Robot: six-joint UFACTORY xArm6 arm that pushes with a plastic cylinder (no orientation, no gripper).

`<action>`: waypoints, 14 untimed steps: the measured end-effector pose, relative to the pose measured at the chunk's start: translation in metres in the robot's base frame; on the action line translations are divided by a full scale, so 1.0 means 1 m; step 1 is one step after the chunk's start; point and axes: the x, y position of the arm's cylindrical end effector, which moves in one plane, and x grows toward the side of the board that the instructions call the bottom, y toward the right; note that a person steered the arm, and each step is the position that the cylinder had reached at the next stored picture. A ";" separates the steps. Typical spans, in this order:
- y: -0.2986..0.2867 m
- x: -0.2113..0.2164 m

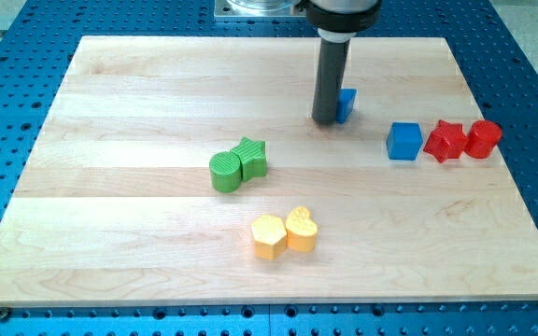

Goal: Push the blue triangle into the blue cube

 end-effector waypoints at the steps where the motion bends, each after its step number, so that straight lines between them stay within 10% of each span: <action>1: 0.017 -0.005; 3: 0.001 -0.109; 10: 0.118 0.024; 14: 0.149 -0.008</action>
